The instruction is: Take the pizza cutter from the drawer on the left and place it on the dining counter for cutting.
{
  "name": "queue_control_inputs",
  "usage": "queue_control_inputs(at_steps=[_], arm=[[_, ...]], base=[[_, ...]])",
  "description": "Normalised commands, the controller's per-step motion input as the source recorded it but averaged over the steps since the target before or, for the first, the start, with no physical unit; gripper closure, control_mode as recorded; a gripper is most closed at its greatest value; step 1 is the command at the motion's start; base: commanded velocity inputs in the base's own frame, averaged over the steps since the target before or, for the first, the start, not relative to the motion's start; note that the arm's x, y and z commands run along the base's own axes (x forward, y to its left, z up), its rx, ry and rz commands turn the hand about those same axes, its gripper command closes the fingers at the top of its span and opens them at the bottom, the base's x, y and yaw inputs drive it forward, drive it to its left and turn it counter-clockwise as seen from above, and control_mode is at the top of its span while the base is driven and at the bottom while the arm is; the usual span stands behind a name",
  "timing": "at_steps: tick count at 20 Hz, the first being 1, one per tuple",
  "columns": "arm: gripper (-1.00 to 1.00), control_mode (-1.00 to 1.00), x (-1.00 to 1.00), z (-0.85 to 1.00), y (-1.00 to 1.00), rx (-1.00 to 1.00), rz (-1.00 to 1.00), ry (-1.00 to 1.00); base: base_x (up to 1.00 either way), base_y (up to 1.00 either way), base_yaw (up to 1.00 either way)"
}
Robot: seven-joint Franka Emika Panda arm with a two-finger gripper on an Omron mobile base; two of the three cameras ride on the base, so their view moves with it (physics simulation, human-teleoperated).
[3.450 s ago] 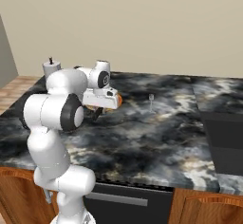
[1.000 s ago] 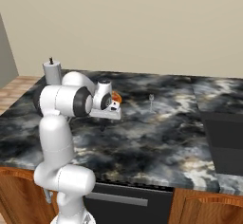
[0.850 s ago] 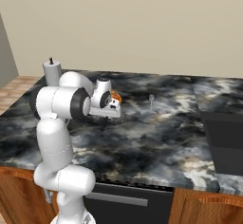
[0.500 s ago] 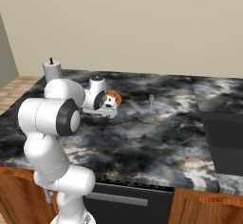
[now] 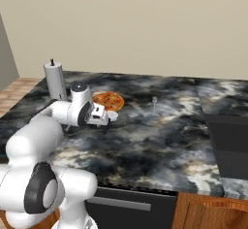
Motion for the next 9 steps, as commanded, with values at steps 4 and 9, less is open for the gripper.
queue_control_inputs(at_steps=[4,9], arm=[[-1.0,-1.0,-1.0,0.61,0.0,0.0,0.0,0.0],[-1.0,-1.0,-1.0,0.51,0.0,0.0,0.0,0.0]], base=[[0.0,0.0,0.0],[0.0,0.0,0.0]])
